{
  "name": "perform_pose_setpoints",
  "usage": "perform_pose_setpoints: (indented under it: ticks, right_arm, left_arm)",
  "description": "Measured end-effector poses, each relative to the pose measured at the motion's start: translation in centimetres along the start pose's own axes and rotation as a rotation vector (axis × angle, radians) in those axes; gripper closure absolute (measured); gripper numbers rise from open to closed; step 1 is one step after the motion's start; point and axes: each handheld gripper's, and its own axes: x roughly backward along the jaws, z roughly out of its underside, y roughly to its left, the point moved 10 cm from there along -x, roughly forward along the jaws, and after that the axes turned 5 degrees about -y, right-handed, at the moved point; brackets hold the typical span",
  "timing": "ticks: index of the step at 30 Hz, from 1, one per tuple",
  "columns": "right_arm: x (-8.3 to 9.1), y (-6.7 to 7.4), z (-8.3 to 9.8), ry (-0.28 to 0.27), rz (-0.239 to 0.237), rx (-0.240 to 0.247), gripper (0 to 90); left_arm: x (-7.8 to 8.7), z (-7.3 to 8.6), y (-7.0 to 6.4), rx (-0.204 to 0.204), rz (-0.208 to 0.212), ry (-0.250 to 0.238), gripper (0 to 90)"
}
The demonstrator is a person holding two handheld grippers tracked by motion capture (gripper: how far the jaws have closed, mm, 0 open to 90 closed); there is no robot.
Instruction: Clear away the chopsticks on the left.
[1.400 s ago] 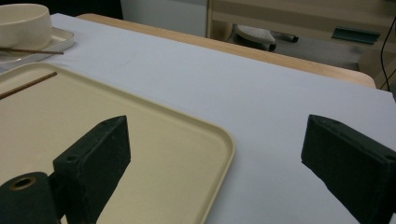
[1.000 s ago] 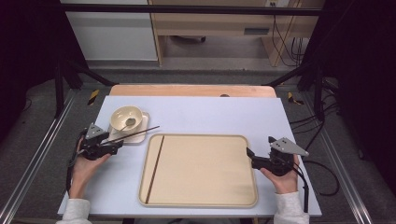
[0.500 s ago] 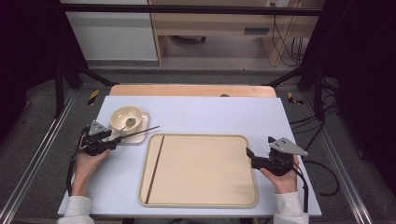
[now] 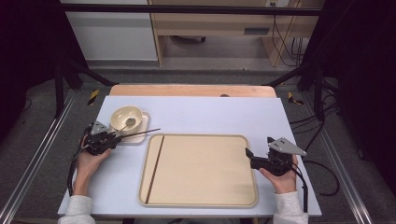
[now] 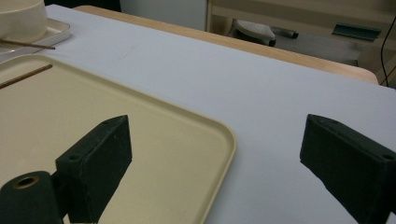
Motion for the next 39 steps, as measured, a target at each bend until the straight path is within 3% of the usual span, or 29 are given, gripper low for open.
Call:
perform_pose_setpoints:
  ticks: [26, 39]
  right_arm:
    - [0.0, 0.1, 0.0, -0.001, 0.000, 0.002, 9.3]
    - [0.0, 0.1, 0.0, -0.001, -0.002, 0.003, 9.3]
  left_arm:
    - [0.8, -0.2, -1.0, -0.021, 0.060, 0.005, 80.9]
    - [0.3, -0.2, -1.1, -0.007, 0.068, -0.004, 75.7]
